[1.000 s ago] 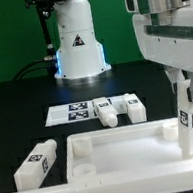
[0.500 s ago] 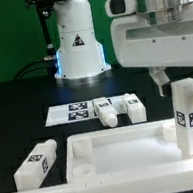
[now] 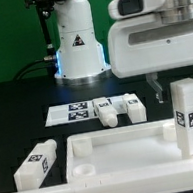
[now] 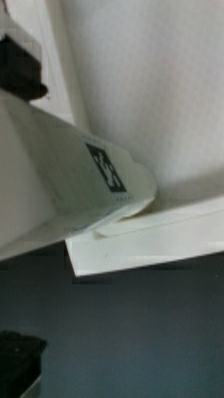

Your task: Assemble desk

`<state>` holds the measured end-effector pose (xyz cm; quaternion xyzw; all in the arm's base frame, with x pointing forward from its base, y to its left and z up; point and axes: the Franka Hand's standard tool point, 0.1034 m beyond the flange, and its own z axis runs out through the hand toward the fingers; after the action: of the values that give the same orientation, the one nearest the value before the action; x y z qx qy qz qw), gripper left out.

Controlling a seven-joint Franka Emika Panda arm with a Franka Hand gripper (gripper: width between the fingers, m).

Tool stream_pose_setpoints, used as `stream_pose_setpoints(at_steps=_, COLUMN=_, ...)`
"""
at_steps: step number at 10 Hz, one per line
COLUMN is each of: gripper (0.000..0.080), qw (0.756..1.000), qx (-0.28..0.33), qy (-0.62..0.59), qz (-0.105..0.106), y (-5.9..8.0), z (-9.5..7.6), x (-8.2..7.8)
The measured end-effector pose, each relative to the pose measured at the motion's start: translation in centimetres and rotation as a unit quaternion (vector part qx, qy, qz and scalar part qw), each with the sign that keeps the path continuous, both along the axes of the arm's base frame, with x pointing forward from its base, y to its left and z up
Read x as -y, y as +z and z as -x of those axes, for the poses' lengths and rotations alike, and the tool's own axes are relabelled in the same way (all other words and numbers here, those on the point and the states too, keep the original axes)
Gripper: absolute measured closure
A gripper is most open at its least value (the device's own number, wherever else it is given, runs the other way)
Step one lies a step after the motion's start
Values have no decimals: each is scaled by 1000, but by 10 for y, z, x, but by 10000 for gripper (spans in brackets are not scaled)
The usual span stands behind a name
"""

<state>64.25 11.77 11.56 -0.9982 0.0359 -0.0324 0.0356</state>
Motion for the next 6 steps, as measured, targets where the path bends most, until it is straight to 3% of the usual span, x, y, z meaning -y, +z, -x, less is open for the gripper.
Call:
stream_pose_setpoints(at_steps=2, gripper=151, qw=1000, qx=-1, qy=-5, qz=0, y=0, z=0, x=-1)
stream_pose_setpoints(at_steps=4, gripper=372, qw=999, qx=-3, qy=-41, qz=-3, y=-1, z=0, x=0)
stream_pose_setpoints(at_steps=5, gripper=372, qw=996, qx=-7, qy=-90, qz=-6, y=-2, z=0, x=-1)
stream_pose_setpoints(at_steps=6, gripper=505, qw=990, qx=-12, qy=-142, qz=-4, y=-3, z=0, x=3)
